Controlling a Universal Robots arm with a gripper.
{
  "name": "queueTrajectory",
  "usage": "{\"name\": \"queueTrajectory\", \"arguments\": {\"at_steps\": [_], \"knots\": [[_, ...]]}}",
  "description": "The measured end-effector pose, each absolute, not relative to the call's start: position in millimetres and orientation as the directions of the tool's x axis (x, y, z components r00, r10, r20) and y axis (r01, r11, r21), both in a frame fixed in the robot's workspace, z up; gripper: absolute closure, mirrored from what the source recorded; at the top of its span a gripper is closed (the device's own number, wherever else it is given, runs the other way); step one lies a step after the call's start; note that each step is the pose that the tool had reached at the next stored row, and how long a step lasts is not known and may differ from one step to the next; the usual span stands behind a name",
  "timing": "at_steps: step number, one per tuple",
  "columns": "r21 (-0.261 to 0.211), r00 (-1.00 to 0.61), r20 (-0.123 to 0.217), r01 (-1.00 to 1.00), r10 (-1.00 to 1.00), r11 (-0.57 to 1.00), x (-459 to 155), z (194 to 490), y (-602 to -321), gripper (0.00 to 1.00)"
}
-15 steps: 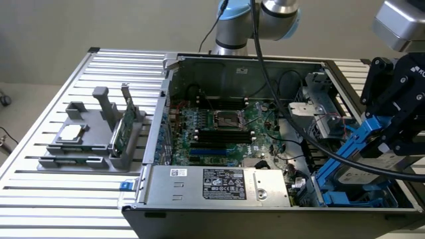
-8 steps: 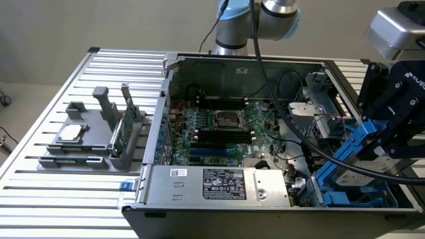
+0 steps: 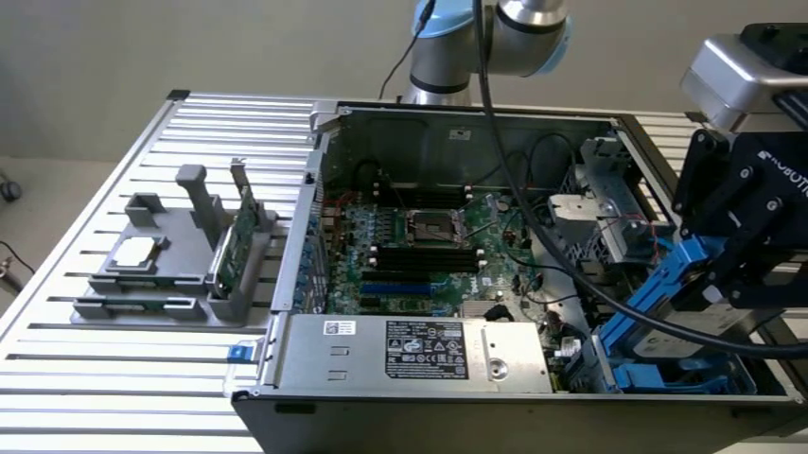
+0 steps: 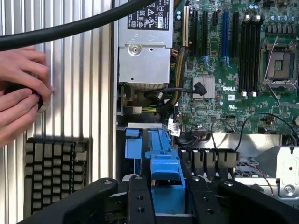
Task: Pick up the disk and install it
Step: 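Insert the disk into the insertion slot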
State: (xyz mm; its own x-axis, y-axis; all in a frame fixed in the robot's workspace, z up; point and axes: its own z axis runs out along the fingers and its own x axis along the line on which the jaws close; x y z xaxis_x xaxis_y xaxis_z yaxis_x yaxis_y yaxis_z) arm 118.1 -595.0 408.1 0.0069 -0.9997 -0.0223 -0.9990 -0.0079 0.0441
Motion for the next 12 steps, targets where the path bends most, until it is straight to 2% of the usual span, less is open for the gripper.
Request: {"name": "queueTrajectory", "arguments": {"at_steps": [12], "knots": [[0.044, -0.026, -0.022, -0.999, -0.999, 0.025, 115, 396, -594, 0.67]]}}
